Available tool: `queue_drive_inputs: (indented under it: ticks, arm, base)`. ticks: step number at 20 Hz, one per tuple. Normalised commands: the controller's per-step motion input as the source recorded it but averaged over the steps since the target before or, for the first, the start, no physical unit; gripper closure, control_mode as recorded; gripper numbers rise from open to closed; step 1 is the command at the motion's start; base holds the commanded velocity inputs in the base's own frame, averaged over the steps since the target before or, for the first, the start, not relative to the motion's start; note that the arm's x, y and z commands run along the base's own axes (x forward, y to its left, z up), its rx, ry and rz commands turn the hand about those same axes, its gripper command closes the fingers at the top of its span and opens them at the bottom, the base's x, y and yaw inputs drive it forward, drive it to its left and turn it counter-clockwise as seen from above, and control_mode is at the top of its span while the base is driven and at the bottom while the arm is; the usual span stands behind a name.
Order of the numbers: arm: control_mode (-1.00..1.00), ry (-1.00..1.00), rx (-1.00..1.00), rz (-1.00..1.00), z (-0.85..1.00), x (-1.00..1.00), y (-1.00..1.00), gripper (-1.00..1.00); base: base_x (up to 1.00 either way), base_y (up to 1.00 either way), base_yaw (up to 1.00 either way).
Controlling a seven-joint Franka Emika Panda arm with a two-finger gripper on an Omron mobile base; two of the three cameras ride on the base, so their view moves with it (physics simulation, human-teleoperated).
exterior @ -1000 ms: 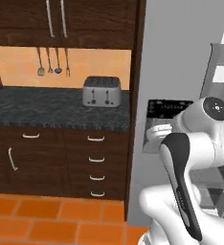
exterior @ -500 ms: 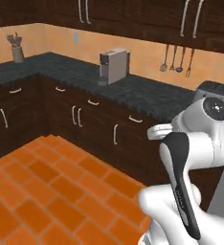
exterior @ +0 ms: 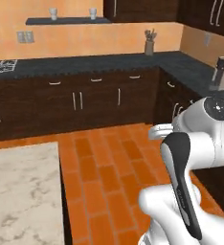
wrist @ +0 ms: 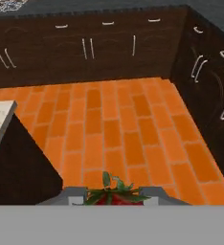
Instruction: Take the strawberry from the fridge and place it on top of the pancake, located on the dining counter.
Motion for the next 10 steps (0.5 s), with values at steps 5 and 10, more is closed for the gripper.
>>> queue_drive_inputs:
  ticks: [5, 10]
  arm:
    - [1.00, 0.00, 0.00, 0.00, 0.00, 0.00, 0.00, 1.00]
    - [1.00, 0.00, 0.00, 0.00, 0.00, 0.00, 0.00, 1.00]
  base:
    - [-0.44, 0.00, 0.99]
    - [-0.39, 0.00, 1.00]
